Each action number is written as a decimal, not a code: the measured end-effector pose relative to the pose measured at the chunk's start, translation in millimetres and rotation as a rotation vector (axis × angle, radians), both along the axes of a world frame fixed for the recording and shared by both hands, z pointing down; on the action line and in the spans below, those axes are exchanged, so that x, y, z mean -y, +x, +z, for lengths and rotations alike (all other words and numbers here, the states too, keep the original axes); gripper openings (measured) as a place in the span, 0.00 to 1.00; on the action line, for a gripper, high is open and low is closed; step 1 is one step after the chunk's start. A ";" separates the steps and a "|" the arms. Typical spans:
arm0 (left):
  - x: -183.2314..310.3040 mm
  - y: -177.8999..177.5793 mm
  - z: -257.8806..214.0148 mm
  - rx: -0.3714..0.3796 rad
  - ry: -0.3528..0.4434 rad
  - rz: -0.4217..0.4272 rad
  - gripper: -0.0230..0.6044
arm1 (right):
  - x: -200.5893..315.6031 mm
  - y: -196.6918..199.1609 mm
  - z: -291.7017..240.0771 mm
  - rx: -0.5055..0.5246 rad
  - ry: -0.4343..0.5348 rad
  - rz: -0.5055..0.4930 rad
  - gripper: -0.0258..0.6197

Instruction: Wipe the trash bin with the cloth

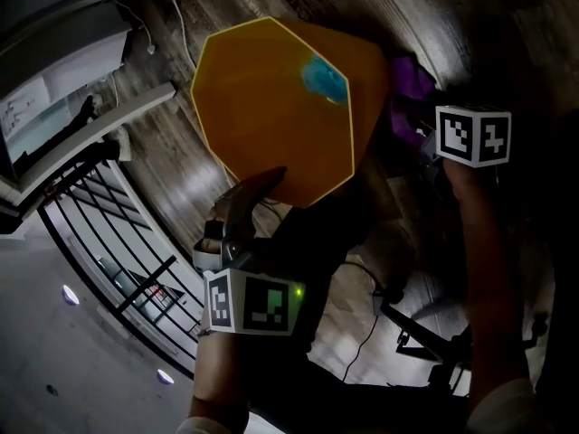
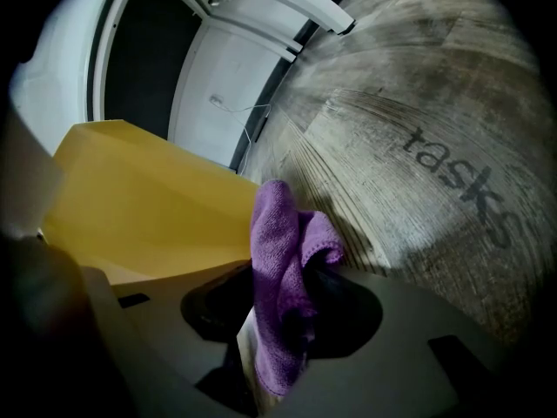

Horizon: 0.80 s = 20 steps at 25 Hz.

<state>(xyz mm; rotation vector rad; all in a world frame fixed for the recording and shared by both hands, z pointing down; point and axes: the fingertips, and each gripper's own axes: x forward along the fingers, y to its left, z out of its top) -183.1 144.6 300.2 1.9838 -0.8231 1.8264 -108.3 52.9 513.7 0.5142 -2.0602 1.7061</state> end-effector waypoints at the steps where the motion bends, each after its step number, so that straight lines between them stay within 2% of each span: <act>1: 0.2 -1.9 2.6 0.008 0.003 -0.005 0.39 | 0.3 0.0 0.4 0.001 -0.001 0.002 0.30; 3: 0.5 -5.9 7.3 0.020 0.007 -0.020 0.38 | 0.2 0.5 0.5 0.003 -0.004 0.008 0.30; 6: 1.7 -12.0 10.4 0.040 0.012 -0.038 0.27 | -0.5 0.9 -2.5 0.011 -0.008 0.013 0.30; 8: 3.8 -12.0 10.2 0.045 0.010 -0.044 0.27 | 0.4 0.7 -5.1 0.019 -0.007 0.015 0.30; 16: 30.8 16.4 6.0 -0.018 0.052 -0.069 0.16 | 11.7 1.1 -24.6 0.074 0.001 0.056 0.30; 20: 43.6 29.7 3.3 -0.039 0.075 -0.080 0.11 | 24.0 4.2 -48.3 0.162 0.002 0.113 0.30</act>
